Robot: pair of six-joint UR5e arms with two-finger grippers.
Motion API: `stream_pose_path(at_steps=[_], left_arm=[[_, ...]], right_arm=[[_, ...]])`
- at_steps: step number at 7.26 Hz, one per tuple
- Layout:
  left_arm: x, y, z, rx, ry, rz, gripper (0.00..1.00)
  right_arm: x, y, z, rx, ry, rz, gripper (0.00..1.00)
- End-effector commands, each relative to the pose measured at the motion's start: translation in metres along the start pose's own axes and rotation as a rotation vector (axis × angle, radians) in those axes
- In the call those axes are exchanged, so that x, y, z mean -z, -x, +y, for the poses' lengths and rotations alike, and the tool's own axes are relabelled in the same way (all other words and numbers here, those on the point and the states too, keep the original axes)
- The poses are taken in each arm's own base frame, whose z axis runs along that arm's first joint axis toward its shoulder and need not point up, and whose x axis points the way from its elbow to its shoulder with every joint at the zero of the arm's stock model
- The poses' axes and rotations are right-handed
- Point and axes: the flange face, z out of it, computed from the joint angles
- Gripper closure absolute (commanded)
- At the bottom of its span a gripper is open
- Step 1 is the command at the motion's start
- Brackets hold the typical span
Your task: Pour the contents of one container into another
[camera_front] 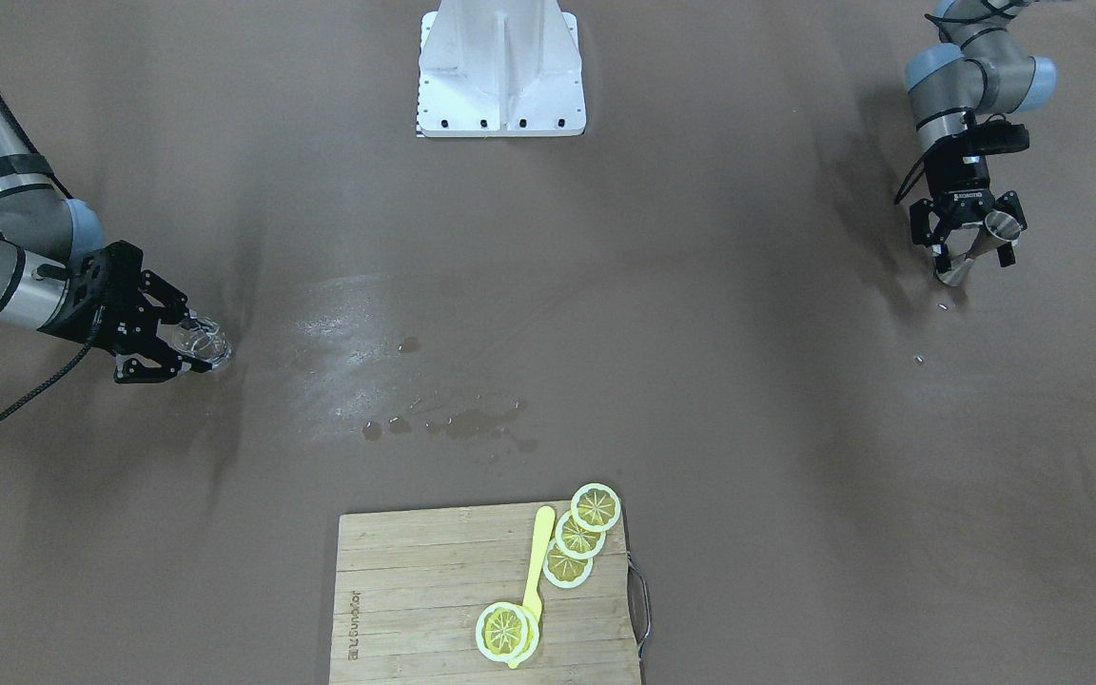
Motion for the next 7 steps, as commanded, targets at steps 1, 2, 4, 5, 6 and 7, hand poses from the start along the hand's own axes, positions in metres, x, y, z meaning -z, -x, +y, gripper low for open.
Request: stream_pose_path(at_steps=[1,2,4,5,6,7], left_arm=[[0.003,-0.002,-0.007,0.002,-0.043,0.004,0.02],[0.005,-0.006,-0.016,0.015,-0.070,0.009,0.02],[0.010,-0.007,-0.029,0.025,-0.107,0.013,0.02],[0.015,-0.007,-0.040,0.037,-0.103,0.019,0.02],[0.016,-0.007,-0.040,0.033,-0.100,0.022,0.02],[0.018,-0.005,-0.042,0.031,-0.098,0.024,0.02]], right_arm=[[0.000,0.003,0.004,-0.005,0.003,-0.003,1.00],[0.000,0.003,0.004,-0.006,0.004,-0.005,1.00],[0.000,0.002,0.000,0.001,-0.002,-0.003,1.00],[0.001,0.001,-0.005,-0.035,-0.008,-0.003,0.66],[-0.001,0.002,-0.010,-0.057,-0.012,-0.006,0.27],[-0.002,0.003,-0.009,-0.058,-0.011,-0.008,0.01]])
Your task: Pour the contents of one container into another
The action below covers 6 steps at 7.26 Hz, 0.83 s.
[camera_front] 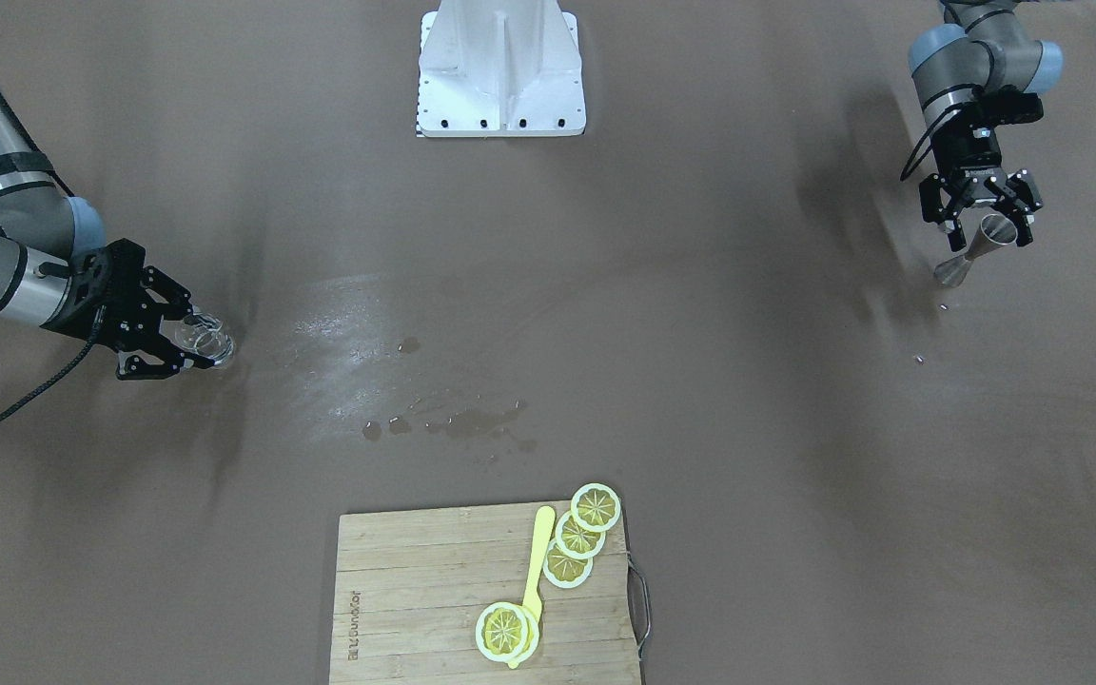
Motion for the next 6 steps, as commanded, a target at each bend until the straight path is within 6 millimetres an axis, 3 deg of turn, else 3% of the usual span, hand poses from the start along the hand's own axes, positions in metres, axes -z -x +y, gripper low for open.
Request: stream_pose_path(at_steps=[1,4,6], left_arm=[[0.003,0.007,-0.010,-0.006,0.002,0.002,0.02],[0.008,0.023,-0.035,-0.014,0.015,-0.001,0.02],[0.013,0.006,-0.054,0.013,0.056,0.012,0.02]], right_arm=[[-0.002,0.002,-0.002,-0.011,-0.002,-0.005,0.00],[-0.001,0.002,-0.006,-0.003,-0.009,-0.007,0.00],[0.002,0.001,-0.021,0.001,-0.028,-0.002,0.00]])
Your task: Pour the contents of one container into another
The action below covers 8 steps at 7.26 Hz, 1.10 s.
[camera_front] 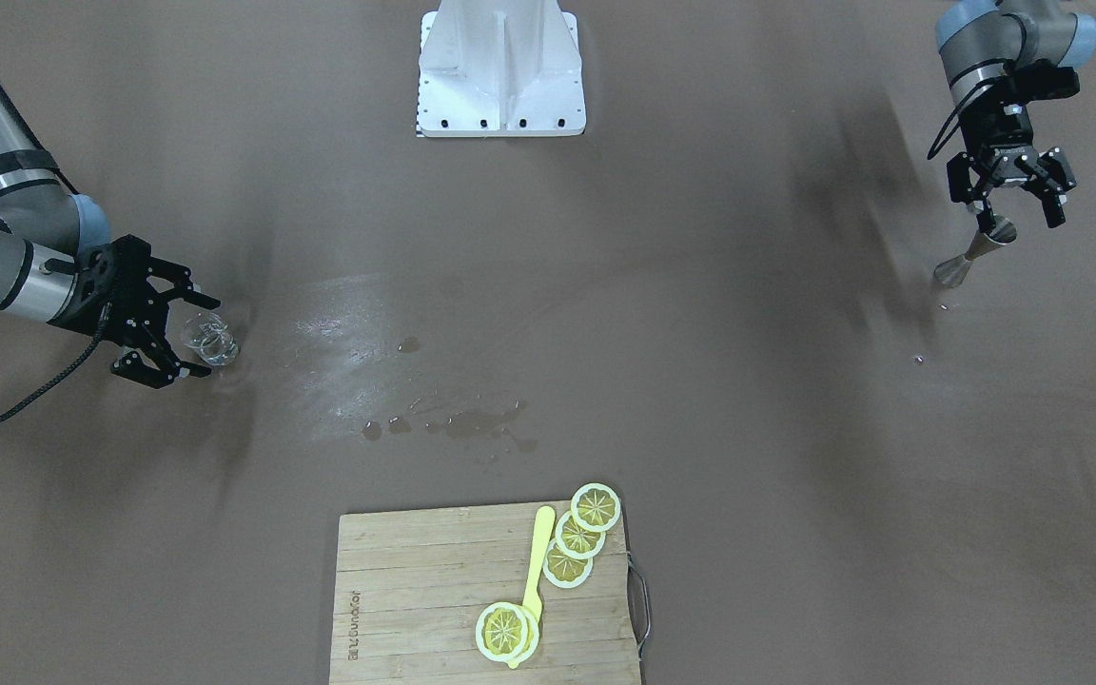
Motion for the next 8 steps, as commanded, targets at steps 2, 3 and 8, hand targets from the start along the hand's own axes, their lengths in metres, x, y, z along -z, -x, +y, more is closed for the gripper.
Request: stream_pose_path(at_steps=[2,3,8], left_arm=[[0.009,-0.037,-0.037,-0.025,0.037,0.003,0.02],[0.011,-0.057,-0.041,-0.045,0.066,-0.001,0.02],[0.003,-0.206,-0.052,-0.170,0.116,0.033,0.02]], right_arm=[[0.007,0.002,-0.030,-0.006,-0.039,0.008,0.00],[0.011,0.003,-0.044,-0.014,-0.057,0.014,0.00],[0.099,-0.078,-0.093,-0.253,-0.151,0.373,0.00]])
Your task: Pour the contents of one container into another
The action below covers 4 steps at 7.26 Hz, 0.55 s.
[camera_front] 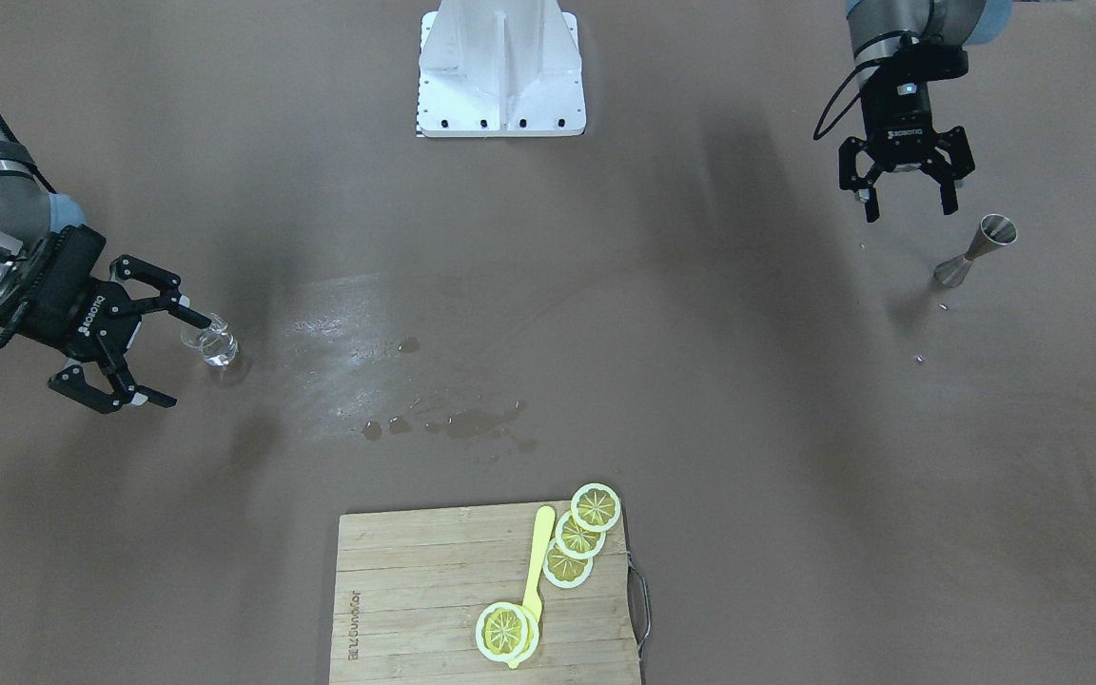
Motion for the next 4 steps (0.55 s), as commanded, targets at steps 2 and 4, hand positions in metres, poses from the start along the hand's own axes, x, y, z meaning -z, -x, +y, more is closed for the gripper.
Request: stream_pose_path(at_steps=[2,4], left_arm=[[-0.026,-0.039,-0.030,-0.045,0.106,0.033,0.02],[-0.073,-0.023,-0.070,-0.150,0.230,0.096,0.02]], right_arm=[[0.039,-0.058,-0.029,-0.228,0.021,0.246,0.00],[0.077,-0.087,-0.038,-0.411,0.198,0.377,0.00]])
